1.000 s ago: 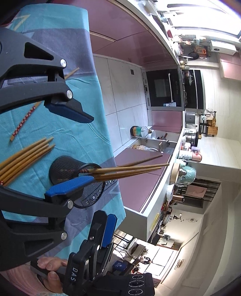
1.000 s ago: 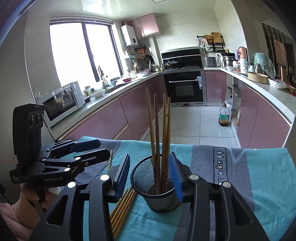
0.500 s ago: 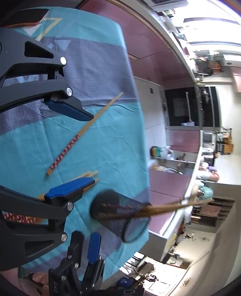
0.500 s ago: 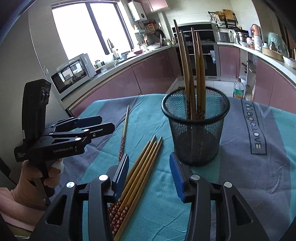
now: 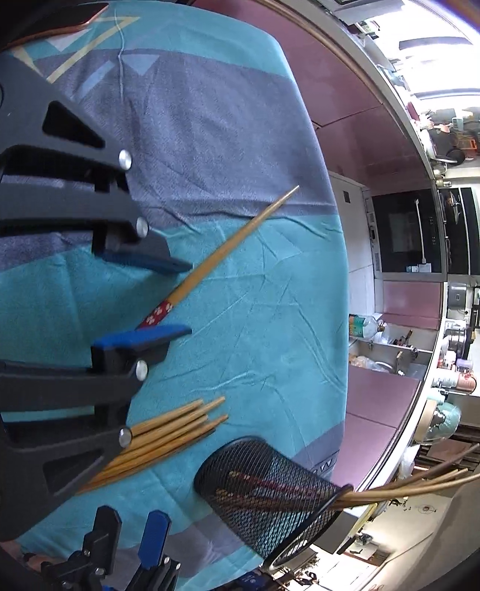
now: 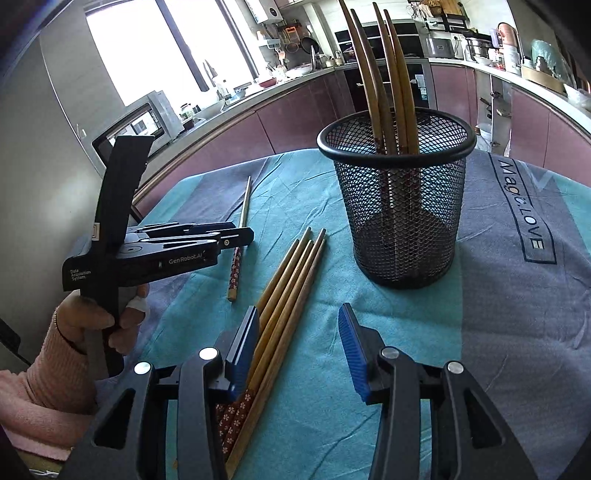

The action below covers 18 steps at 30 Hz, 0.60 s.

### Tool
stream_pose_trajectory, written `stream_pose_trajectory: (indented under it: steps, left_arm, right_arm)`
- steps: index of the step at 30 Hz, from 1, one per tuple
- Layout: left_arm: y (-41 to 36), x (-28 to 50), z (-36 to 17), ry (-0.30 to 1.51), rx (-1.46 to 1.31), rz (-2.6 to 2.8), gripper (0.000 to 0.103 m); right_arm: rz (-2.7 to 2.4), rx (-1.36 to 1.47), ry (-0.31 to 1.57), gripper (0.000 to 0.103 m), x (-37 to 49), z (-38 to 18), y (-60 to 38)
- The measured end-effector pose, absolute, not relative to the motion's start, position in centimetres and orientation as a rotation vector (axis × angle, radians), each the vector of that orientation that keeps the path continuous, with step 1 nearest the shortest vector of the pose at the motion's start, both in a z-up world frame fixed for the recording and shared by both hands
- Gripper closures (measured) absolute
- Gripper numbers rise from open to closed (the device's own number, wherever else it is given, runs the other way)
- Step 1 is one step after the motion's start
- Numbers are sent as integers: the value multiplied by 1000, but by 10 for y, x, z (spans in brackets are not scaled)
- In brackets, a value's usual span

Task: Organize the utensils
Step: 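Grasp a red-patterned chopstick with the left gripper while the right gripper moves to the pile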

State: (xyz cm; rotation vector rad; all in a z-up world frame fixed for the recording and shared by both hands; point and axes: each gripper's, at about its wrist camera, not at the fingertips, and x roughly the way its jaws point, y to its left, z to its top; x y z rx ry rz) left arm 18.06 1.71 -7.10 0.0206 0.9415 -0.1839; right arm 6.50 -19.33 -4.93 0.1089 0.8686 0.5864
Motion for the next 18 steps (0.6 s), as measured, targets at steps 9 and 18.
stream_pose_trajectory:
  steps: [9, 18]
  left_arm:
    - [9, 142, -72, 950, -25, -213, 92]
    - [-1, 88, -75, 969, -26, -271, 93]
  right_arm:
    - [602, 105, 876, 60, 65, -52, -188]
    - [590, 87, 903, 70, 65, -61, -183]
